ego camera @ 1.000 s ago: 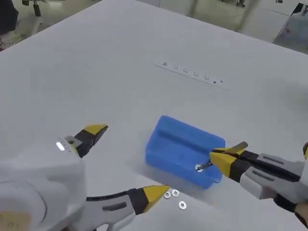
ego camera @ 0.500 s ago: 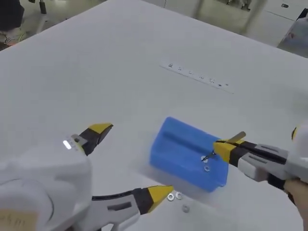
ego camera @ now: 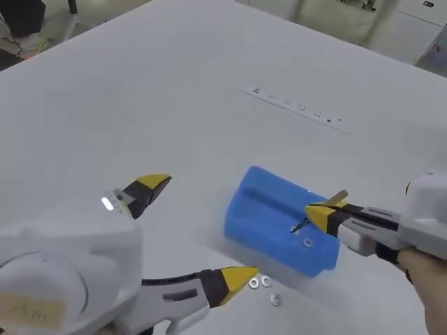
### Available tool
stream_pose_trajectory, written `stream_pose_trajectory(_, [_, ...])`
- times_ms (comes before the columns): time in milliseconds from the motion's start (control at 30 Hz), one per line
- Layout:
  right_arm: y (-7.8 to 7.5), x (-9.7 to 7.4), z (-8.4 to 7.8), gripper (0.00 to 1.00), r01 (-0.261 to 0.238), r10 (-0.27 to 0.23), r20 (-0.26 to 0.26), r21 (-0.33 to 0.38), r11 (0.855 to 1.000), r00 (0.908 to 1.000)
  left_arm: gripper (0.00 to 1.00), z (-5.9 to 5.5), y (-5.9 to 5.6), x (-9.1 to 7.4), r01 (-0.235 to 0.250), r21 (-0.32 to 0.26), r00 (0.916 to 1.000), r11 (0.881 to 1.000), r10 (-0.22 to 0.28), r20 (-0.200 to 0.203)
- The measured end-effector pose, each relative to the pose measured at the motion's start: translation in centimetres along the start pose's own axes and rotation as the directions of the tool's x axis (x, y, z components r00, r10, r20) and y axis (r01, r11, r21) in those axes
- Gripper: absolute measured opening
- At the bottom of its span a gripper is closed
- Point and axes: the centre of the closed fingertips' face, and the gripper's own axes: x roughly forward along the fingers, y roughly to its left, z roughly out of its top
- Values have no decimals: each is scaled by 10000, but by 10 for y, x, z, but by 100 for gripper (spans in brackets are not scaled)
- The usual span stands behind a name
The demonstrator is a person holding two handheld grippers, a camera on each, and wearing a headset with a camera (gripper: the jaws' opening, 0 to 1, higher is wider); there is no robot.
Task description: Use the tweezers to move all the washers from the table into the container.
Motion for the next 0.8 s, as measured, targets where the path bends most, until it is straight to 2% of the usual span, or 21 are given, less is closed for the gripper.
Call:
stream_pose_trajectory(233, [-2,5,-9,2,19,-19,-245,-15,10000,9997,88,-1,1,0,-45,-5,10000,10000,45,-78])
stream_pose_trajectory(567, [-2,7,-13,2,168,-171,-382,-86,9998,9991,88,-3,0,0,-33,17,9999,10000,33,-151])
stream_pose_trajectory(800, [-3,2,-9,3,274,-275,-199,-78,9996,9994,88,-3,1,0,-71,75,9998,9999,72,-206])
